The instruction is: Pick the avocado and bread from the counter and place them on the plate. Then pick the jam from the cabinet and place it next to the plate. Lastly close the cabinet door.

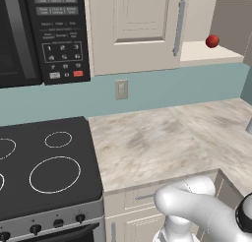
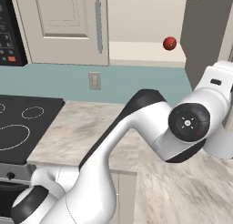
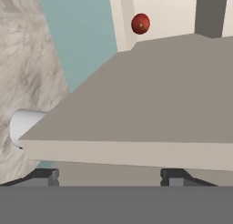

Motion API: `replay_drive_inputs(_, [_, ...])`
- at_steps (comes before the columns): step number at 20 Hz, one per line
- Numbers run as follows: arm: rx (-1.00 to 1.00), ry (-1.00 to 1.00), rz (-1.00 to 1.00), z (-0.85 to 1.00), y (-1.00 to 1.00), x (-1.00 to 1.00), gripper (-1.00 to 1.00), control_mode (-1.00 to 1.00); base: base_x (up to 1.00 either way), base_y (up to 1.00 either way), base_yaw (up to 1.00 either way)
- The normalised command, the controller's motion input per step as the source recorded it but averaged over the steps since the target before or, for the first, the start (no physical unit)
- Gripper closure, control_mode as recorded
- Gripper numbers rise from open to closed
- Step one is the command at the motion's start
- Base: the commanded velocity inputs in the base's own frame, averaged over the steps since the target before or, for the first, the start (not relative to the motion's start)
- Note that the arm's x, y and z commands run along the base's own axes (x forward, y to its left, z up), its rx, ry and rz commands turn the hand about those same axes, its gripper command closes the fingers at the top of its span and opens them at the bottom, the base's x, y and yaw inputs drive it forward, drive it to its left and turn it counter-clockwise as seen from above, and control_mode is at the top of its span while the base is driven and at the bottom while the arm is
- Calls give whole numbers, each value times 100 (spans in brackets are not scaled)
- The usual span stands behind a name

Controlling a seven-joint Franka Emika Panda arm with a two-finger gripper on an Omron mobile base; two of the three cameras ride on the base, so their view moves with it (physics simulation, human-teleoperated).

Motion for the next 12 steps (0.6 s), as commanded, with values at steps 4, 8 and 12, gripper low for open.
replay_drive_inputs(4, [0,0,2,0,3,25,-100,-100,0,0,0])
replay_drive_inputs(8, [0,0,0,-15,25,46,-100,-100,0,0,0])
replay_drive_inputs(12, [0,0,0,-23,41,55,-100,-100,0,0,0])
